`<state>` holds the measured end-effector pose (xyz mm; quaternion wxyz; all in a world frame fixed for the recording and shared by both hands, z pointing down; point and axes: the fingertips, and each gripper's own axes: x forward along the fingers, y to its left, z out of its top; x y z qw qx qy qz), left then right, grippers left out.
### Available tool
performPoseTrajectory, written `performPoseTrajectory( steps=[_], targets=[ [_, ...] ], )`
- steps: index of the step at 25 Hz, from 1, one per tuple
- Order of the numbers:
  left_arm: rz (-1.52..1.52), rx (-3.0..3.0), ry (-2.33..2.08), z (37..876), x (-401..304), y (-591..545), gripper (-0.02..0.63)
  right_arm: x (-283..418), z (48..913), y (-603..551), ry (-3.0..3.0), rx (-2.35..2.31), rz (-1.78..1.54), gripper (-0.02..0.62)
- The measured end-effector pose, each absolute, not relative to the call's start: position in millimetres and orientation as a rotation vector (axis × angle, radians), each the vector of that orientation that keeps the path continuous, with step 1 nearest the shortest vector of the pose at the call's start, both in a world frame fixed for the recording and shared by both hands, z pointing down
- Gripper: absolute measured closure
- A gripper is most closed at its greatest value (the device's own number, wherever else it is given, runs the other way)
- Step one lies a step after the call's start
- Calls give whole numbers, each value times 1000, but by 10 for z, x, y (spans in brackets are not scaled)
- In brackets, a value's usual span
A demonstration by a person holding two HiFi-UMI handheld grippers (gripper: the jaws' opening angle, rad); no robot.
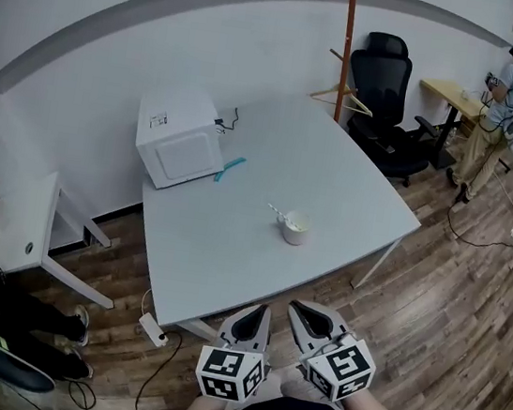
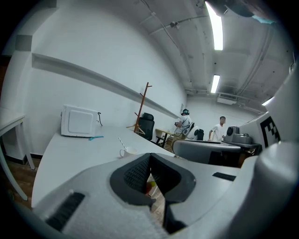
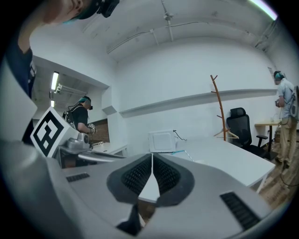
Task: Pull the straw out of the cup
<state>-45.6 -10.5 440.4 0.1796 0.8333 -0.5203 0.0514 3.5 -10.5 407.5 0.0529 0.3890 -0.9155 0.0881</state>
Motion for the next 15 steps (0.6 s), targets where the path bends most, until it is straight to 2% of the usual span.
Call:
performPoseTrajectory(
  steps=[15],
  targets=[
    [144,2384,-1413,4401,-804,-848,591,-383,4069,-846,-2760,1208,247,563]
  ],
)
